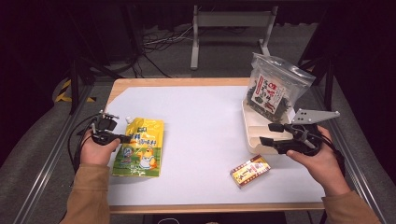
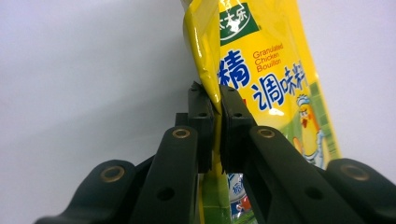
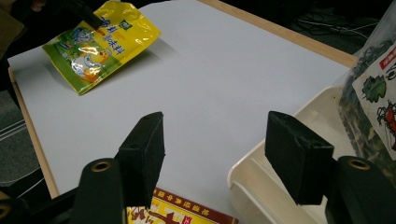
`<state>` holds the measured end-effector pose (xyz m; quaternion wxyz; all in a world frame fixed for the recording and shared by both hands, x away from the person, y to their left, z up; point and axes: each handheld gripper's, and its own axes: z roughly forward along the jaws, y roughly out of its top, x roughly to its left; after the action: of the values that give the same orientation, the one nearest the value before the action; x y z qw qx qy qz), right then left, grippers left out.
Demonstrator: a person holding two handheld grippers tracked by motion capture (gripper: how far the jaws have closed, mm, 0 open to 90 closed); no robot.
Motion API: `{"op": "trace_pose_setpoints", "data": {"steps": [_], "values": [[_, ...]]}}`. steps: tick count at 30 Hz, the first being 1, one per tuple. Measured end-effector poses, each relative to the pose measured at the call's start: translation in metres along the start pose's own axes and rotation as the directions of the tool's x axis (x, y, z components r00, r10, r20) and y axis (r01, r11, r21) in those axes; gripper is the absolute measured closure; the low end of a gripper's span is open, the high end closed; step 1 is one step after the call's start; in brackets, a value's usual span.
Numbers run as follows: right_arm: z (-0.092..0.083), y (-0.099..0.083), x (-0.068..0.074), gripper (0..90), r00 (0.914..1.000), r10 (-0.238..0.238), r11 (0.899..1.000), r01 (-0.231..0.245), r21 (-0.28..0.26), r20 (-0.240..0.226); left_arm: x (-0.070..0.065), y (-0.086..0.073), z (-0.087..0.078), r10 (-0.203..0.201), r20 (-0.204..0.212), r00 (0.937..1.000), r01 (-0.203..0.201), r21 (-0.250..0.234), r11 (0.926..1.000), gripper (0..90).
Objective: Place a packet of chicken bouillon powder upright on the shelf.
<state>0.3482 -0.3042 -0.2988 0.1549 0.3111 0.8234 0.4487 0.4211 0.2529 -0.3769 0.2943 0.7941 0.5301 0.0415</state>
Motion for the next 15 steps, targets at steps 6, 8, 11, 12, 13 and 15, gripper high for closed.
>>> {"op": "trace_pose_setpoints", "data": {"steps": [6, 8, 11, 12, 13, 15], "values": [[0.0, 0.001, 0.001, 38.7, 1.0, 0.001, 1.0, -0.001, -0.003, -0.004, -0.019, 0.003, -0.021, 0.072, 0.005, 0.9974, -0.072, -0.047, 0.9963, 85.9], [0.0, 0.002, 0.002, 39.0, 1.0, -0.003, 1.0, 0.003, -0.002, -0.007, -0.027, 0.005, -0.029, 0.103, 0.006, 0.9946, -0.103, -0.071, 0.9921, 86.4], [0.0, 0.002, 0.003, 39.2, 0.9999, -0.006, 1.0, 0.006, -0.004, -0.009, -0.035, 0.005, -0.036, 0.123, 0.013, 0.9923, -0.121, -0.092, 0.9883, 86.5], [0.0, 0.003, 0.003, 39.3, 0.9999, -0.008, 1.0, 0.008, -0.004, -0.01, -0.039, 0.005, -0.039, 0.136, 0.007, 0.9907, -0.135, -0.107, 0.9851, 86.6], [0.0, 0.003, 0.004, 39.4, 0.9999, -0.009, 1.0, 0.009, -0.004, -0.011, -0.042, 0.006, -0.041, 0.146, 0.007, 0.9892, -0.145, -0.115, 0.9828, 86.7], [0.0, 0.004, 0.004, 39.6, 0.9999, -0.009, 1.0, 0.009, -0.005, -0.013, -0.05, 0.007, -0.046, 0.179, 0.017, 0.9838, -0.175, -0.135, 0.9753, 86.8]]}}
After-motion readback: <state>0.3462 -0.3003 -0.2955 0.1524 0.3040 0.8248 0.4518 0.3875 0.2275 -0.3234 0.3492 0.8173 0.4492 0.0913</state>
